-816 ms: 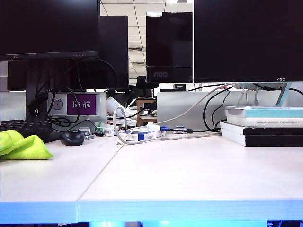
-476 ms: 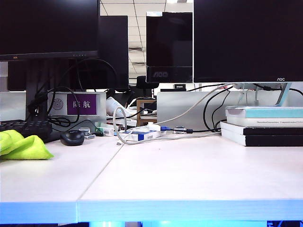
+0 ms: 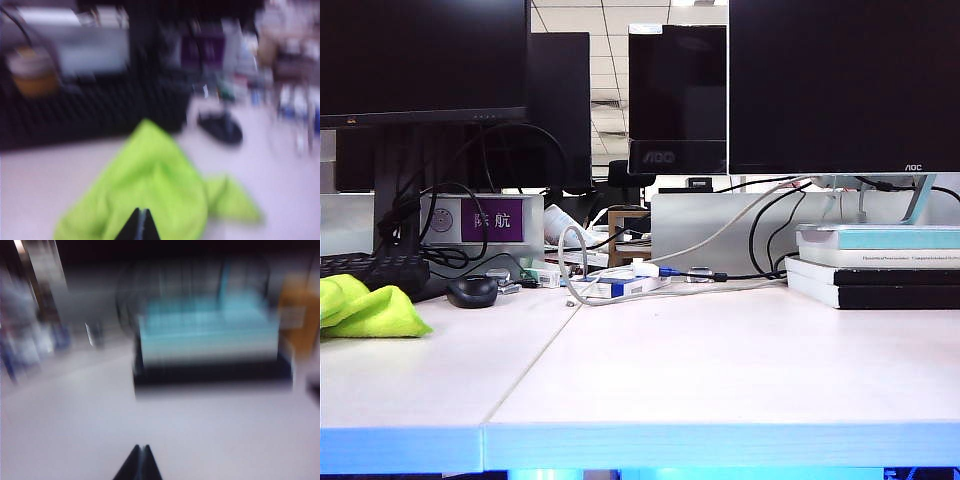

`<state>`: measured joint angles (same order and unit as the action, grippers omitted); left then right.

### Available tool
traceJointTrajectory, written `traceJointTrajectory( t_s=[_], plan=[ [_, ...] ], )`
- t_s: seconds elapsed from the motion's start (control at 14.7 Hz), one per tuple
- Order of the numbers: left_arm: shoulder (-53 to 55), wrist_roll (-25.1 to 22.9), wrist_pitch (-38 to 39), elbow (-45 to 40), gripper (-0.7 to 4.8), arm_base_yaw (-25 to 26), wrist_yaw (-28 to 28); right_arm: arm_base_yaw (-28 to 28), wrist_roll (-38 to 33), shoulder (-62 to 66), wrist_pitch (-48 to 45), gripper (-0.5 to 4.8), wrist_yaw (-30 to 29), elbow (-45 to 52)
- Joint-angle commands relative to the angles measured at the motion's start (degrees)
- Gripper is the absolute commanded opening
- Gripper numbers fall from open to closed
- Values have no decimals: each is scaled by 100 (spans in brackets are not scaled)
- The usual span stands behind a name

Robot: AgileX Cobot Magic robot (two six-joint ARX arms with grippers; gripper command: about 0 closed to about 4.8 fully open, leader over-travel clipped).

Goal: Wipe the table from left to right using the rag.

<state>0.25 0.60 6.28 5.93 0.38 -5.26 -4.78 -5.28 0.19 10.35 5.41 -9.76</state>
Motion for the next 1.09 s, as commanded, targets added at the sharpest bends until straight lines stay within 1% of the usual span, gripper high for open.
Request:
traceJointTrajectory(
  t_s=[0.07, 0.14, 0.27, 0.48, 0.54, 0.61, 0.68, 0.75, 0.82, 0.88, 0.95, 1.02, 1.09],
  plan=[
    [151, 179, -122, 496, -3, 4, -219, 2, -98, 48, -44, -5, 105, -625],
    [291, 177, -125, 680, -3, 4, -310, 4, -96, 118, -42, -5, 205, -850],
    [973, 151, -262, 1377, -3, 7, -584, 2, -90, 560, -256, -5, 546, -1458],
    [2079, 105, -203, 2417, -3, 7, -898, 2, -83, 1414, -581, -5, 496, -2221],
    [2675, -35, -37, 2975, -3, 9, -1023, -2, -83, 1893, -588, -5, 487, -2675],
    [3080, -44, 295, 3416, -3, 7, -1016, -7, -92, 2310, -590, -6, 284, -3108],
    [3552, -35, 776, 3915, -3, 7, -1010, -9, -83, 2719, -544, -5, -149, -3580],
    [3993, -17, 1290, 4395, -3, 4, -870, -9, -70, 3117, -365, -6, -501, -4105],
    [4446, 66, 1794, 4887, -3, 4, -531, -20, -39, 3539, -50, -5, -894, -4669],
    [4800, 96, 2155, 5241, -4, 4, -138, -26, 313, 3926, 308, -5, -1526, -5228],
    [5093, 111, 2463, 5521, -4, 4, 229, -28, 839, 4295, 645, -5, -2173, -5753],
    [5442, 164, 2774, 5812, -4, 4, 452, -31, 798, 4625, 887, -6, -2708, -6253],
    [5740, 164, 2900, 5971, -4, 0, 444, -35, 411, 4854, 957, -5, -3115, -6603]
  ],
)
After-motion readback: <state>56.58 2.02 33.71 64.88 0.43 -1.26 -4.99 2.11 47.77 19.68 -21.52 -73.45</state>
